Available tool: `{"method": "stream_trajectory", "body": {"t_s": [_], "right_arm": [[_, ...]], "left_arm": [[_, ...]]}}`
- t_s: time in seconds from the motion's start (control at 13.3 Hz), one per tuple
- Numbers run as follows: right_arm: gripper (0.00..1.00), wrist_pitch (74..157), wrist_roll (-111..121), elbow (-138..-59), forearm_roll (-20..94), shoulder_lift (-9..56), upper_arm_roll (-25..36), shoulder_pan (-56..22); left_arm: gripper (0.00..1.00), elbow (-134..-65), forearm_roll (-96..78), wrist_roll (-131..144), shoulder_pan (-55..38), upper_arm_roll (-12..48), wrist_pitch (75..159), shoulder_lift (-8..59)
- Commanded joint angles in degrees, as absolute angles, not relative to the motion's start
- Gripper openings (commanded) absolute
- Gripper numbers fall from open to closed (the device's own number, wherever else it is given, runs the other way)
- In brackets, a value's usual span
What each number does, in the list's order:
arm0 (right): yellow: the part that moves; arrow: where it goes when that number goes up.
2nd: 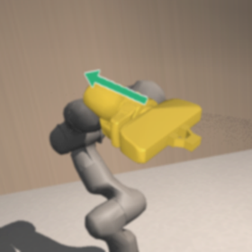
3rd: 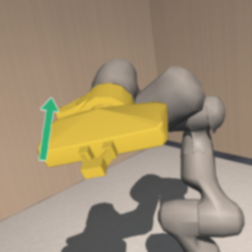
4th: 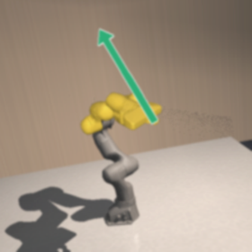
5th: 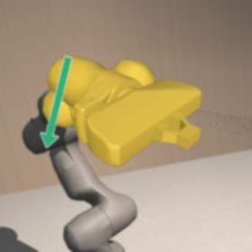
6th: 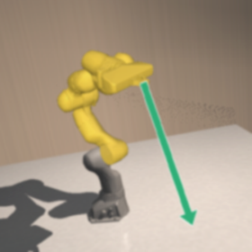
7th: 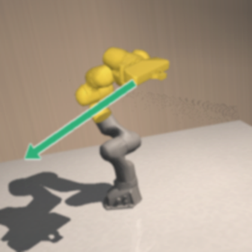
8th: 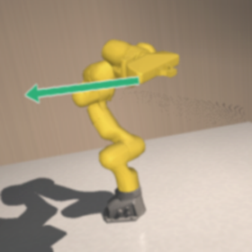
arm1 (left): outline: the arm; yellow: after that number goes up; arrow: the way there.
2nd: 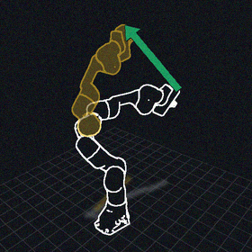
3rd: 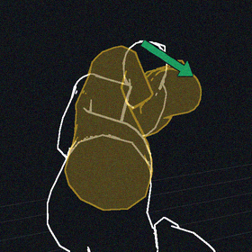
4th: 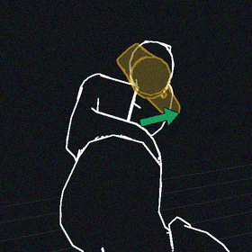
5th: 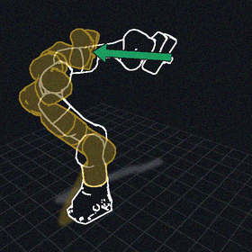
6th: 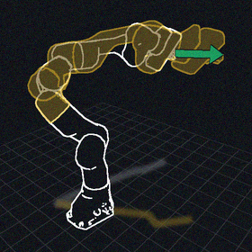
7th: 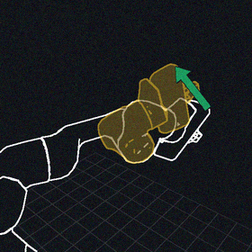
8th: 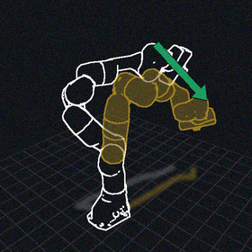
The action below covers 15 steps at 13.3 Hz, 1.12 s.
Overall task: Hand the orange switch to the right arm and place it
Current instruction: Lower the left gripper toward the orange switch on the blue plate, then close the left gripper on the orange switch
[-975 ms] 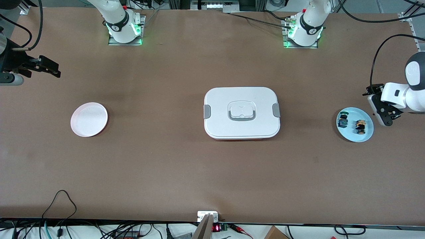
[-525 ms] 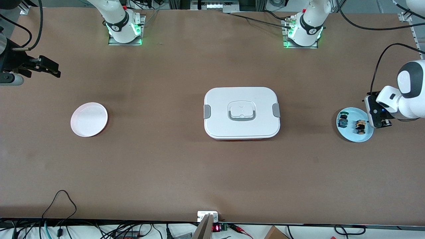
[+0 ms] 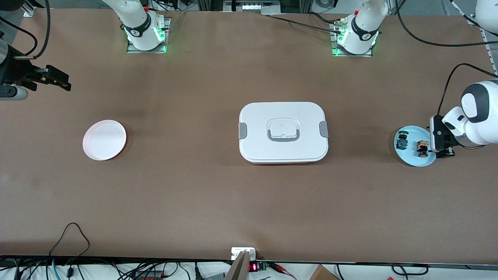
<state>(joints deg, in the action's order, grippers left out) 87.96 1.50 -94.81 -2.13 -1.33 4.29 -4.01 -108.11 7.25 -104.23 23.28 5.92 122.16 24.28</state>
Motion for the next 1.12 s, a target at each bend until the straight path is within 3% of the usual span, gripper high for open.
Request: {"method": "stream_trajectory", "body": {"t_s": [0.0,0.53,1.05], "right_arm": [[1.0,87.45,2.2,-94.92,-1.85,-2.29,4.04,-3.87],[1.0,87.89,2.29,-94.83,-1.93,-2.2,3.96,-3.87],[1.0,87.8,2.29,-94.83,-1.93,-2.2,3.96,-3.87]], "left_arm": [[1.0,-108.72,8.26,-108.53,25.48,6.59,126.63,26.36],[1.0,-108.63,8.0,-113.9,27.5,6.59,134.64,31.11],[1.0,-108.63,7.91,-114.08,27.86,6.68,136.75,32.69]]}}
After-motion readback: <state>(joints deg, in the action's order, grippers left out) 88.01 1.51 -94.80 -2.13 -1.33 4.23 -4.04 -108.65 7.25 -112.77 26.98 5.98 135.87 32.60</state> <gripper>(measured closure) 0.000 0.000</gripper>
